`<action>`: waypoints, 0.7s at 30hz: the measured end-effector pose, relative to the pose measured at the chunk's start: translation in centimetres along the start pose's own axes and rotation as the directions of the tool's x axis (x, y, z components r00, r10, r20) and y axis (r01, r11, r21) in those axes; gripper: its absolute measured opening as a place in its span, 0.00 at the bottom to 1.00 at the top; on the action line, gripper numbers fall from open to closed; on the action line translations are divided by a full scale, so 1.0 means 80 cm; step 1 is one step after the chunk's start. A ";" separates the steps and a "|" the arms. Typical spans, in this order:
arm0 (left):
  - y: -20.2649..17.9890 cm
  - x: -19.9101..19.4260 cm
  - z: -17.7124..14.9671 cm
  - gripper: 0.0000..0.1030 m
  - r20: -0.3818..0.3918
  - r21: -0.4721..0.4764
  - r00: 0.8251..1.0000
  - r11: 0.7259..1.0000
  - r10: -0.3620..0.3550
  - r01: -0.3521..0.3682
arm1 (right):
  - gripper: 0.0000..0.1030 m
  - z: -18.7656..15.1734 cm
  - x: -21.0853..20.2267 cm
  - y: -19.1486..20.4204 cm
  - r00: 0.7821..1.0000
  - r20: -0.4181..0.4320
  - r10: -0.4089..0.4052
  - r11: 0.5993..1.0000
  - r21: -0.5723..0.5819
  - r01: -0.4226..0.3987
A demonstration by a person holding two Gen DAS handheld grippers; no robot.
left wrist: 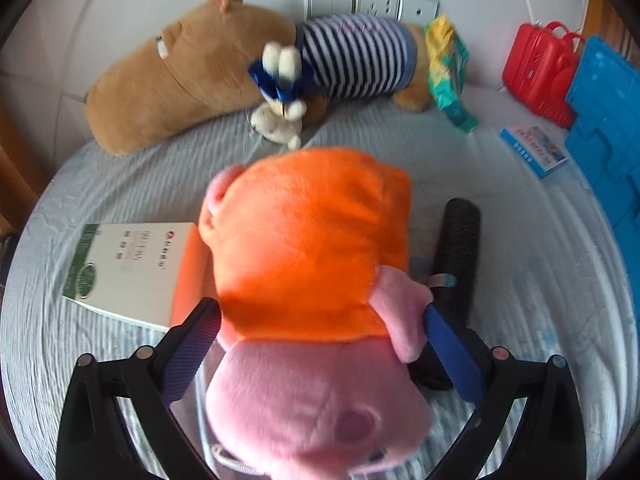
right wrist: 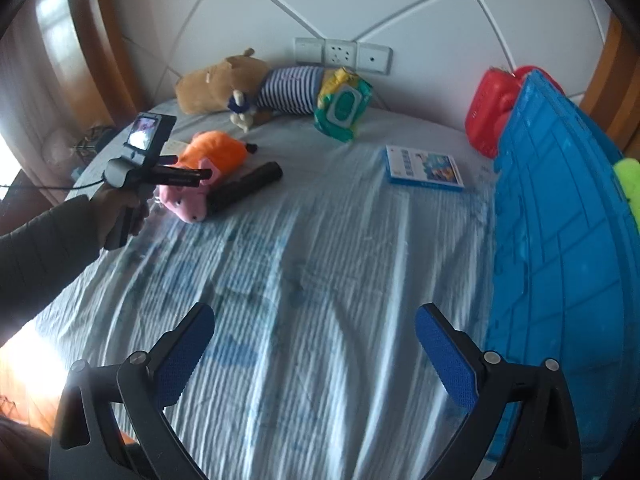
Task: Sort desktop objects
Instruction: 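Grasp the pink pig plush in orange clothes with the left tool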
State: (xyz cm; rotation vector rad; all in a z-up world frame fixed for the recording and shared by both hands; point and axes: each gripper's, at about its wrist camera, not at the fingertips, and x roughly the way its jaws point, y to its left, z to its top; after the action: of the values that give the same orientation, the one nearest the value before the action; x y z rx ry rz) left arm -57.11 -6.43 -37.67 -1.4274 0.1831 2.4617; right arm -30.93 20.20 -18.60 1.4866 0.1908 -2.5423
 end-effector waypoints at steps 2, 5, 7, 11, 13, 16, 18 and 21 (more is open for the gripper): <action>0.000 -0.002 -0.001 0.82 0.013 -0.007 1.000 1.000 -0.011 0.011 | 0.99 -0.006 0.004 -0.007 1.000 -0.020 -0.011 1.000 0.008 0.011; 0.003 -0.007 -0.002 0.67 0.027 -0.025 0.999 0.999 -0.026 0.027 | 0.99 -0.006 0.011 -0.014 0.999 -0.040 -0.018 1.000 0.018 0.018; 0.004 -0.017 -0.005 0.61 0.031 -0.031 0.999 0.999 -0.030 0.031 | 0.99 -0.001 0.017 -0.011 0.999 -0.045 -0.010 1.000 0.012 0.010; 0.011 -0.049 -0.015 0.47 0.066 -0.049 0.997 0.998 -0.039 0.042 | 0.99 0.013 0.038 0.004 0.999 -0.044 0.020 1.000 -0.020 -0.021; 0.019 -0.070 -0.024 0.43 0.089 -0.071 0.995 0.997 -0.036 0.042 | 0.99 0.026 0.059 0.020 0.998 -0.037 0.042 0.998 -0.048 -0.044; 0.033 -0.100 -0.040 0.17 0.107 -0.101 0.994 0.994 -0.035 0.046 | 0.99 0.051 0.097 0.047 0.996 -0.039 0.079 0.994 -0.073 -0.082; 0.044 -0.114 -0.052 0.06 0.107 -0.121 0.994 0.992 -0.030 0.043 | 0.99 0.072 0.131 0.072 0.994 -0.039 0.099 0.990 -0.092 -0.103; 0.063 -0.125 -0.071 0.02 0.124 -0.159 0.992 0.986 -0.036 0.056 | 0.99 0.095 0.177 0.099 0.992 -0.056 0.115 0.989 -0.086 -0.120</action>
State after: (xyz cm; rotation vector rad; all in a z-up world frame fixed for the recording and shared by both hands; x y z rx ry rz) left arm -49.33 -14.49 -32.05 -1.3224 -0.0769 2.5653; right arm -42.38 9.53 -27.37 1.4846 0.2140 -2.3740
